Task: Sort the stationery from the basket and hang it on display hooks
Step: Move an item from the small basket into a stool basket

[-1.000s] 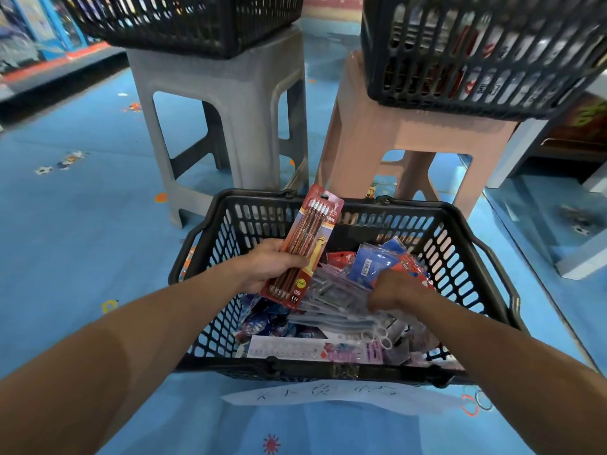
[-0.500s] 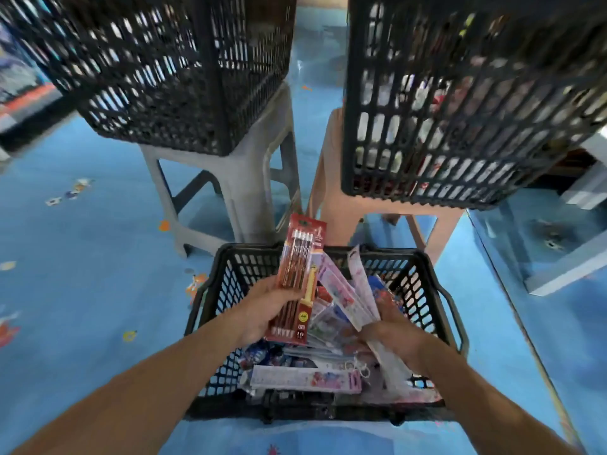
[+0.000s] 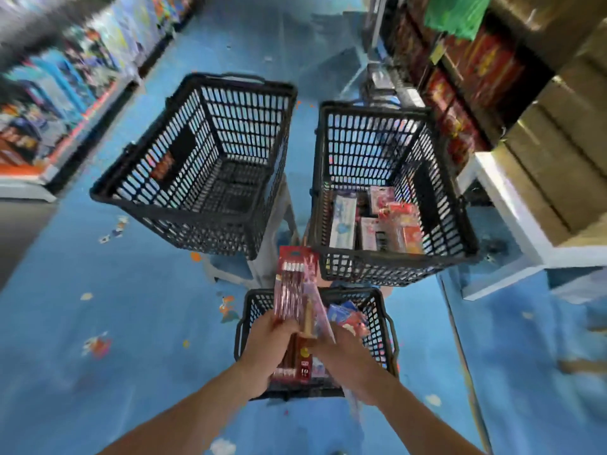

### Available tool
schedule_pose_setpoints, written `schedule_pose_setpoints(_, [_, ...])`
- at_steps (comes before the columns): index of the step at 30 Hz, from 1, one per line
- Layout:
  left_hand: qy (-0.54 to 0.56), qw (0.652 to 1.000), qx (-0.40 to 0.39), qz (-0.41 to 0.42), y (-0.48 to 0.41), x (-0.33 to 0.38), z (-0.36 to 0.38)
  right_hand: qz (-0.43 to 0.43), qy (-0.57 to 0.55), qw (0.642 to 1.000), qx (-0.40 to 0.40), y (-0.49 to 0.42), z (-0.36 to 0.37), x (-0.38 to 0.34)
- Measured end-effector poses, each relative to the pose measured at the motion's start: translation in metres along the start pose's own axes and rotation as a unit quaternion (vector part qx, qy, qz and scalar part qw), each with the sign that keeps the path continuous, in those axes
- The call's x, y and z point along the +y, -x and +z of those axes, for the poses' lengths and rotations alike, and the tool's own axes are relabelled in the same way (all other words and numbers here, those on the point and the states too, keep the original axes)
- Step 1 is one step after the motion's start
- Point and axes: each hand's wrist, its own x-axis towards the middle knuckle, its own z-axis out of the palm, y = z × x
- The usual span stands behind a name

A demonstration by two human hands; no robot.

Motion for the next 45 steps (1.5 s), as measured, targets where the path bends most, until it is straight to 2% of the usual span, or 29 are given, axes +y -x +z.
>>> schedule_pose_setpoints(3, [0.045, 0.999, 0.019, 0.007, 0.033, 0.040, -0.002, -0.040, 0.034, 0.999, 0.009, 0.020, -0.001, -0.036])
schedule_pose_setpoints(7, [0.082, 0.997, 0.010, -0.002, 0.065, 0.082, -0.007, -0.074, -0.008, 0.996, 0.047, 0.047, -0.014, -0.088])
schedule_pose_setpoints(11, [0.002, 0.996, 0.021, 0.088, 0.080, 0.112, -0.010, -0.103, -0.059, 0.992, 0.041, 0.063, -0.026, -0.122])
schedule_pose_setpoints(15, [-0.061, 0.986, -0.011, 0.154, 0.074, 0.158, 0.003, -0.123, -0.057, 0.985, 0.107, 0.064, -0.053, -0.149])
schedule_pose_setpoints(19, [-0.114, 0.979, -0.022, 0.166, 0.049, 0.212, 0.031, -0.111, -0.072, 0.978, 0.161, 0.044, -0.096, -0.168])
schedule_pose_setpoints(23, [-0.135, 0.980, -0.051, 0.135, -0.004, 0.247, 0.067, -0.053, -0.118, 0.969, 0.212, 0.001, -0.147, -0.177])
schedule_pose_setpoints(29, [-0.188, 0.978, -0.018, 0.086, -0.099, 0.249, 0.111, 0.044, -0.126, 0.980, 0.147, -0.091, -0.200, -0.157])
schedule_pose_setpoints(37, [-0.158, 0.985, 0.044, -0.060, -0.190, 0.197, 0.142, 0.132, -0.115, 0.980, 0.090, -0.190, -0.202, -0.100])
schedule_pose_setpoints(40, [-0.220, 0.972, 0.050, -0.059, -0.213, 0.177, 0.148, 0.159, -0.094, 0.980, 0.068, -0.211, -0.197, -0.088])
schedule_pose_setpoints(45, [-0.351, 0.931, 0.069, -0.071, -0.227, 0.166, 0.160, 0.196, -0.067, 0.977, 0.043, -0.225, -0.194, -0.081])
